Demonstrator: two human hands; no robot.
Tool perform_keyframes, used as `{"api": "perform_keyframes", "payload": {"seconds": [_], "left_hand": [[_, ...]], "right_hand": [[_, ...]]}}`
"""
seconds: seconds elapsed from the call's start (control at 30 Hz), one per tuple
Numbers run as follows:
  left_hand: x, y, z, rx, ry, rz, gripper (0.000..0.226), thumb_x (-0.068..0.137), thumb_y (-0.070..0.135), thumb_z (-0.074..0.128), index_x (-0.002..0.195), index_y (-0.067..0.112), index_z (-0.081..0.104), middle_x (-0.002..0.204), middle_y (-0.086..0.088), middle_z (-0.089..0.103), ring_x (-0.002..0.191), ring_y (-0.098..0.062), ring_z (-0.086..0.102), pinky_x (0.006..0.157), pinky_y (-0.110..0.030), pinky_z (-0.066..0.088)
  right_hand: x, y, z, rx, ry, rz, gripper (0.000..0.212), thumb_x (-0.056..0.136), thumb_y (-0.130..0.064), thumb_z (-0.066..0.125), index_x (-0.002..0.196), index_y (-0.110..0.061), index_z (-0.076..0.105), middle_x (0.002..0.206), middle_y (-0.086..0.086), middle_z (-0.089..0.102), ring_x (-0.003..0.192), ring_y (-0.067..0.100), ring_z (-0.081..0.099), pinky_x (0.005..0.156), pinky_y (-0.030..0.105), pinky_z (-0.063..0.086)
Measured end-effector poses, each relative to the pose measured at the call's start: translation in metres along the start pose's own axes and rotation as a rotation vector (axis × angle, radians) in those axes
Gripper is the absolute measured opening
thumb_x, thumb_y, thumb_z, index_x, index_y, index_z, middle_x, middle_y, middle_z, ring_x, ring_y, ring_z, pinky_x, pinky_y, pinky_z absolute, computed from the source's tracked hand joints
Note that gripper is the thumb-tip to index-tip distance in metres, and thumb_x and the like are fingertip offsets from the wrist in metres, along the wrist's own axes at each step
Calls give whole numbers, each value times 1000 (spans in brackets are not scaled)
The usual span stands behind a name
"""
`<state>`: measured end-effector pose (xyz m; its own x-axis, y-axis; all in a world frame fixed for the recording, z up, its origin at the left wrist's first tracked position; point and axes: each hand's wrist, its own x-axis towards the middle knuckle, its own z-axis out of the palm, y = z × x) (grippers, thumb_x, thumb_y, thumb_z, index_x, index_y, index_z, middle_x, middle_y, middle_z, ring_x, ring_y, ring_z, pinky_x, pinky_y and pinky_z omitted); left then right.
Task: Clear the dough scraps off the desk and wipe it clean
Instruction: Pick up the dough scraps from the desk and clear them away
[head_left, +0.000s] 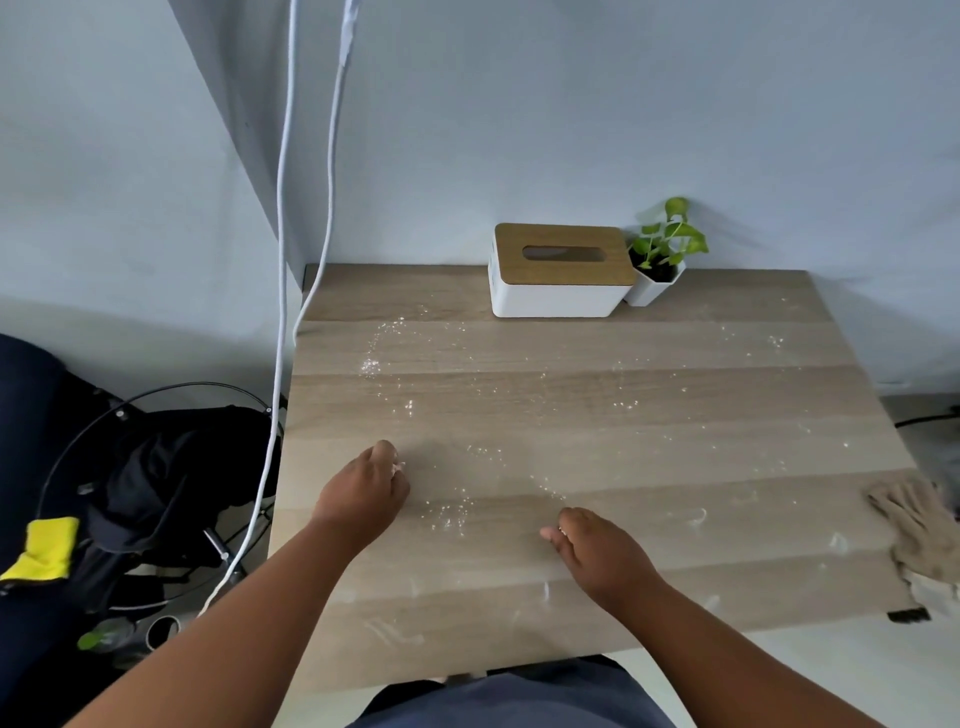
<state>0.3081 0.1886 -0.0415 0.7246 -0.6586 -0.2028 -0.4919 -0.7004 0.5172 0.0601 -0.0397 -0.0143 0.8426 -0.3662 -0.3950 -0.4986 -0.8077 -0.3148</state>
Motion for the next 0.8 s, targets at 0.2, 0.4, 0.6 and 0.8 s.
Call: {"api": "perform_keyframes", "payload": {"seconds": [0.2,0.4,0.6,0.8], "left_hand": [[-5,7,1,3,-50,56,17,97,18,46,83,16,36,67,0,47,57,-26,44,50,-33,25],[-11,14,1,4,-14,96,27,101,21,47,76,18,36,59,3,41,48,-16,33,45,-32,19],[-11,29,7,-79,-19,113,31,102,24,51,78,18,32,57,5,38,50,-14,34,51,-36,23],[-11,74,29,-277,-93,78,29,98,12,52,83,26,31,58,0,47,48,-8,43,45,-22,30]], "right_hand": [[-8,-1,3,18,-31,53,41,108,-49,37,73,-30,30,66,-10,38,56,6,38,57,28,26],[-6,3,3,37,-1,67,37,108,-47,38,81,-21,41,66,-8,40,64,16,45,62,31,29],[-3,11,-14,126,100,74,30,109,-37,43,86,-17,40,74,-7,41,66,18,44,63,33,31],[-22,38,-23,278,209,122,32,109,-33,44,84,-13,41,73,-3,42,65,18,42,63,33,30]]}}
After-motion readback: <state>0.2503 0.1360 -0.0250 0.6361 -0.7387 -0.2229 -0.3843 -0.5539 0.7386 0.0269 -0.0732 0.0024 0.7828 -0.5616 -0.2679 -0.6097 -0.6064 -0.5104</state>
